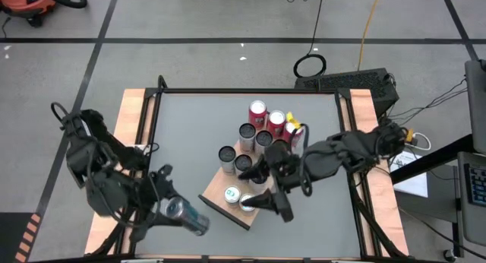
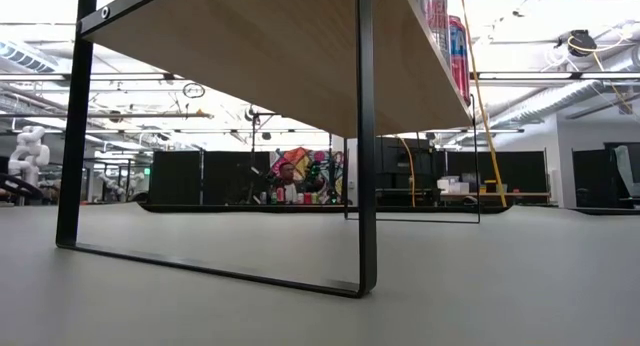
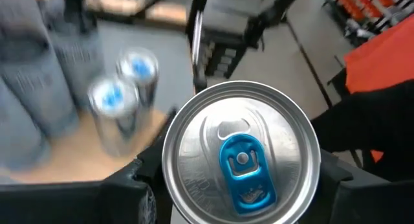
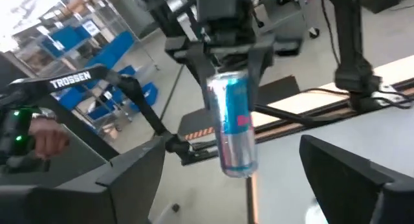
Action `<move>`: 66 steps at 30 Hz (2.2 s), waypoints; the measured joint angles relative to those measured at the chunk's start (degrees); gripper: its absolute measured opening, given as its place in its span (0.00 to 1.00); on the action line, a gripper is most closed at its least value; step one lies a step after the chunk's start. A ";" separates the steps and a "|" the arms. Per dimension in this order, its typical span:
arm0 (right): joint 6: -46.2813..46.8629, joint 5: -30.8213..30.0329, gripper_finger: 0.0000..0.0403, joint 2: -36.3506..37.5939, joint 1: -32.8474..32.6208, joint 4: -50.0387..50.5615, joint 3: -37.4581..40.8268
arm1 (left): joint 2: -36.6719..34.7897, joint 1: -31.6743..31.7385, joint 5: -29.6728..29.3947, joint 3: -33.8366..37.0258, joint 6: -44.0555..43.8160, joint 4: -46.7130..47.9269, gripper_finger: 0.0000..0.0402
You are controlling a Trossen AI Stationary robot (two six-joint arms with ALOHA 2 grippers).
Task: Place canned beverage on shelf
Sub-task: Put the blue soda can on the shelf aligned with the other blue soda cans
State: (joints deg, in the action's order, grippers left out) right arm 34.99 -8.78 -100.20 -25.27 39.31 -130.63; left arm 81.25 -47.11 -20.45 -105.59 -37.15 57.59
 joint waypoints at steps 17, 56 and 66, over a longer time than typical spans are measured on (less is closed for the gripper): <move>6.35 5.21 0.99 -2.89 0.67 -14.36 0.02 | 0.00 9.15 -0.43 -13.38 39.56 -16.97 0.53; 1.72 2.60 0.98 -2.69 3.87 -17.03 0.04 | -1.91 11.79 7.99 -13.38 46.49 -23.88 0.53; -0.29 7.65 0.98 -3.79 5.74 -22.12 0.00 | 0.58 12.98 8.45 -13.38 46.48 -23.73 0.53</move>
State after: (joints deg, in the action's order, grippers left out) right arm 34.70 -1.13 -103.98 -19.53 17.19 -130.63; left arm 81.83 -34.13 -12.00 -118.98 9.33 33.86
